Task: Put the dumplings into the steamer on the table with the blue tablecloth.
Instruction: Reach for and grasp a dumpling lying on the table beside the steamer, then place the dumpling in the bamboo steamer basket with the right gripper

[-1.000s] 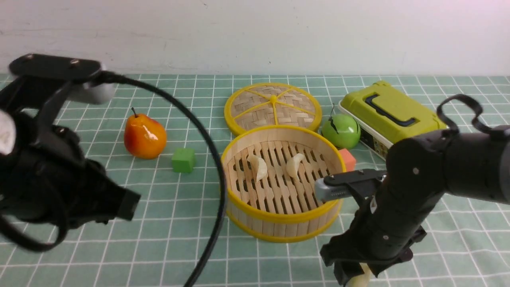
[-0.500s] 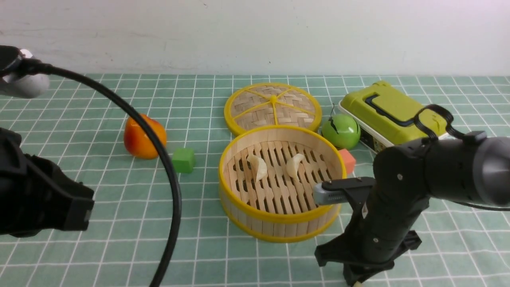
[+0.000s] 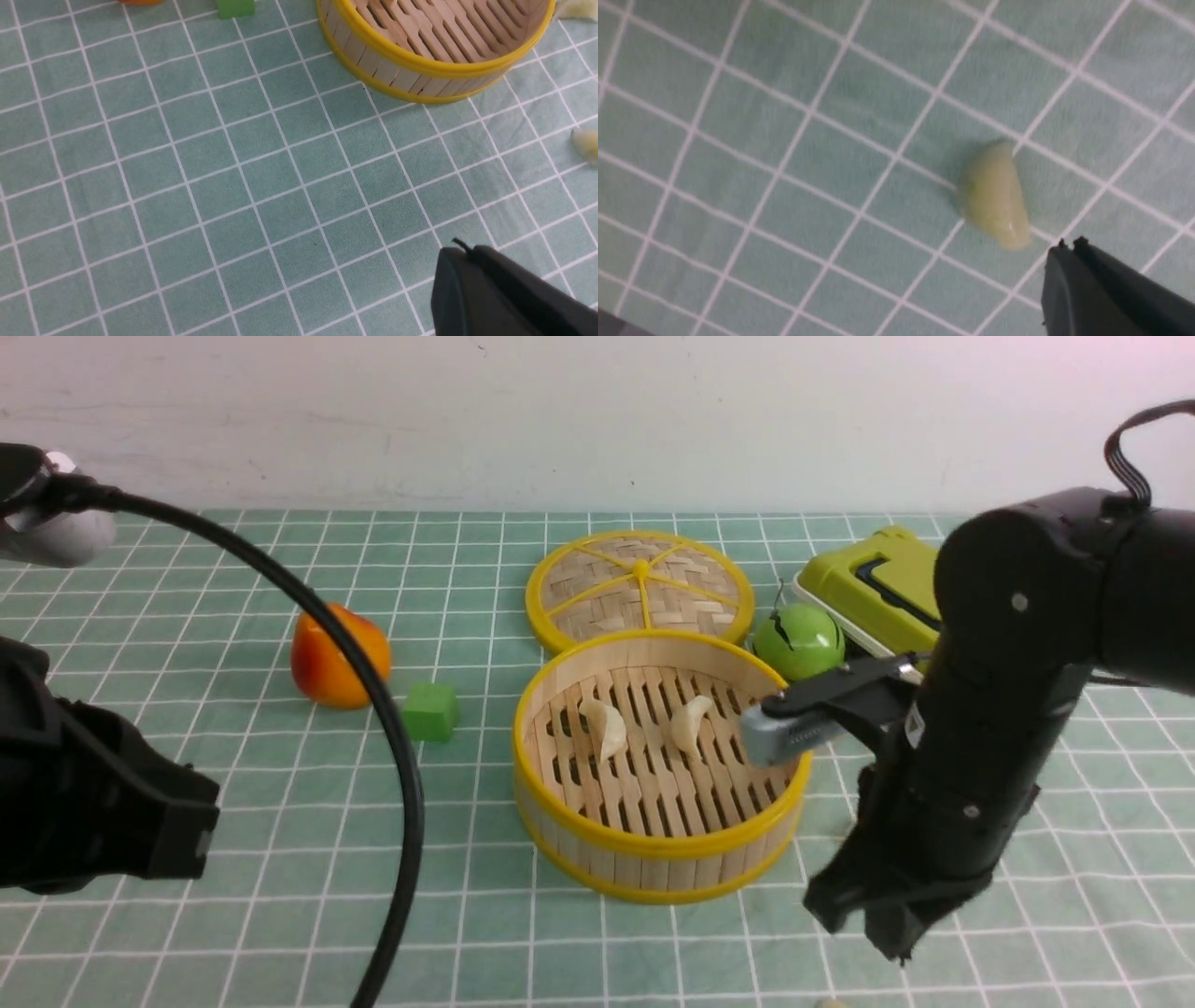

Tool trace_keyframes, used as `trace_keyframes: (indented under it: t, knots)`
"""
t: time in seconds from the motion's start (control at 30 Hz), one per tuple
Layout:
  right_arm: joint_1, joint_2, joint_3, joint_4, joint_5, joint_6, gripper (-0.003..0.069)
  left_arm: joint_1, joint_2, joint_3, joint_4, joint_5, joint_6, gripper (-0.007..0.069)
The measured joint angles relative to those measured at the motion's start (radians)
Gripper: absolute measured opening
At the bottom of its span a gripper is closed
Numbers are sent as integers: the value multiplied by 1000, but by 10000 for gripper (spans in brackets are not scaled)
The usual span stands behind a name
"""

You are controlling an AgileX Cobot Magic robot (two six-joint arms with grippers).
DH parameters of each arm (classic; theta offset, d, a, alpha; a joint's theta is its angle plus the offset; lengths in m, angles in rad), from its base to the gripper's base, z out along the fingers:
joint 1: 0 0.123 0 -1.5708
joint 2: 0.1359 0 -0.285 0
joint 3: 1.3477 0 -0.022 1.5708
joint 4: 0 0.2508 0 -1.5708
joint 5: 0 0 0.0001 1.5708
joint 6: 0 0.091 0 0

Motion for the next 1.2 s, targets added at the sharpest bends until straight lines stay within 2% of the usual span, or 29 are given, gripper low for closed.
trace_keyframes:
  t: [0.2,0.27,0.33,0.43,0.53,0.6,0.67,0.8,0.83,0.87,0.9,0.93,1.1,1.2]
  knots:
    - [0,-109,226,-2,-196,-28,12,0,0,0,0,6,0,-14]
    - [0,-123,274,1,-294,-83,63,0,0,0,0,2,0,-14]
    - [0,-120,281,14,-326,-130,131,0,0,0,0,-4,0,-14]
    - [0,-89,281,66,-381,-233,351,0,0,0,3,-9,0,-14]
    - [0,-45,281,81,-407,-291,523,0,0,0,3,-11,0,-14]
    - [0,-10,281,83,-420,-309,584,0,1,0,3,-9,0,-14]
    - [0,23,281,83,-433,-312,586,0,1,0,3,-5,0,-13]
    - [0,71,281,83,-442,-313,467,0,1,0,4,0,0,-13]
    - [0,80,281,80,-439,-313,378,0,1,0,6,3,0,-12]
    - [0,80,281,78,-439,-313,378,0,1,0,6,4,0,-12]
    - [0,81,280,79,-436,-313,245,0,1,0,9,7,0,-11]
    - [0,78,273,79,-422,-313,227,0,1,0,11,7,0,-11]
    - [1,44,170,65,-296,-300,244,0,1,0,20,10,1,-9]
    - [1,25,-21,65,-261,-242,244,0,1,0,22,10,1,-9]
